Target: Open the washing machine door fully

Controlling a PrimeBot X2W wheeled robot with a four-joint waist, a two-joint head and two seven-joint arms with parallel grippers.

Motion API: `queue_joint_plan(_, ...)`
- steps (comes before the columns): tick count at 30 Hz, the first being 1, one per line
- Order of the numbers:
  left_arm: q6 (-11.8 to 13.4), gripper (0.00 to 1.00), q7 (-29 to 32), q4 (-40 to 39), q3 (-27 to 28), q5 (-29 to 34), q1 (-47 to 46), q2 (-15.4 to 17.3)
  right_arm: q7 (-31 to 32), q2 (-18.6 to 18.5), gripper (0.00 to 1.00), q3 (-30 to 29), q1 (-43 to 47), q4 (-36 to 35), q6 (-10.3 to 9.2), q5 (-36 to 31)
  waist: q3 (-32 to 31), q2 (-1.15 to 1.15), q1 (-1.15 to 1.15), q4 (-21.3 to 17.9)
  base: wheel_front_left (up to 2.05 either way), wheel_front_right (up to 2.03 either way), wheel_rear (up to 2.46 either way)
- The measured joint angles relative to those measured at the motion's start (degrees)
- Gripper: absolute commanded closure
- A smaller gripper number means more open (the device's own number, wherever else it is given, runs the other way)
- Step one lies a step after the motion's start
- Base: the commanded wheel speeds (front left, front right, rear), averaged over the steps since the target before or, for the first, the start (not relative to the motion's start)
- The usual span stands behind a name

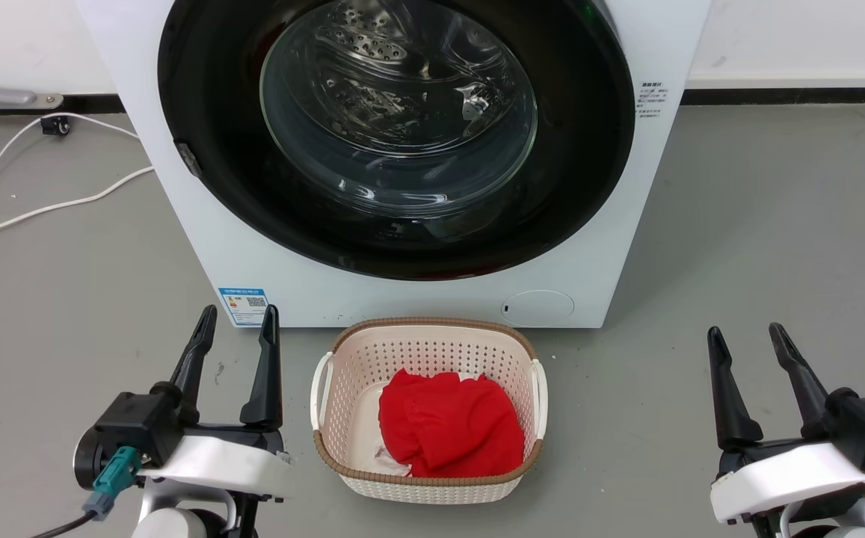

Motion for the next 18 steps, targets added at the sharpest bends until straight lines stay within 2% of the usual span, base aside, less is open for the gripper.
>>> queue_joint_plan(18, 0.00, 0.00, -2.02, -0.42, 0.35, 7.89, 0.43, -0.47, -0.75, 0.00, 0.00, 0.43, 0.21, -0.70, 0.00, -6.34, 0.36, 0.00, 0.00, 0.17, 0.00, 0.00, 0.00)
